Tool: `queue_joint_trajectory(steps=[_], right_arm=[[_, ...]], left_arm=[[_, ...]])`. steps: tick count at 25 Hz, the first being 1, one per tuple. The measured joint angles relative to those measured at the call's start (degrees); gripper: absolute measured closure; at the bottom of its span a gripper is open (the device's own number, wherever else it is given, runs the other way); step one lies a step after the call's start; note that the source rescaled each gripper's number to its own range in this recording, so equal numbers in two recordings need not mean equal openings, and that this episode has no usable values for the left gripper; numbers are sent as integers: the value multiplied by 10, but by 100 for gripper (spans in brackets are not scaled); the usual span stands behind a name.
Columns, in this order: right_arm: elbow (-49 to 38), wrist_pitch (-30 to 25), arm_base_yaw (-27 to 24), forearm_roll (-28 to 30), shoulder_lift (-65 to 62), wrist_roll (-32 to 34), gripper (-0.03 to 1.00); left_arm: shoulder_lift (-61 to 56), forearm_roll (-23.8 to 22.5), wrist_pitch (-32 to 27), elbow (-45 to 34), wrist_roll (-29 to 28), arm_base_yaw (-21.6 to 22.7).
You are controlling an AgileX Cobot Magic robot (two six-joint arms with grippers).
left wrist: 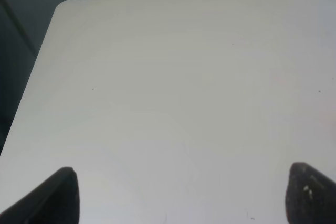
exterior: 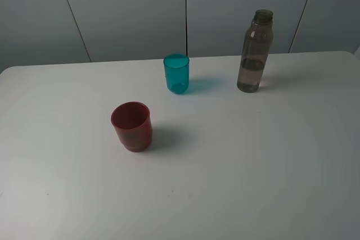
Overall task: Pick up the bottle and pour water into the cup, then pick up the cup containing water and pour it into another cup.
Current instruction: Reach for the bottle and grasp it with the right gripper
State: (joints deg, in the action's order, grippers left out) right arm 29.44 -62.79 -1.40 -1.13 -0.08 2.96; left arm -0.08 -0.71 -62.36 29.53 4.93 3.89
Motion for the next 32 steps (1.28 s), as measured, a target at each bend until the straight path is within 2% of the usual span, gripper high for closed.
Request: queue_joint_trajectory(steps=[32], right_arm=[[0,0,0,0,0,0,-3]], left_arm=[[0,0,0,0,0,0]])
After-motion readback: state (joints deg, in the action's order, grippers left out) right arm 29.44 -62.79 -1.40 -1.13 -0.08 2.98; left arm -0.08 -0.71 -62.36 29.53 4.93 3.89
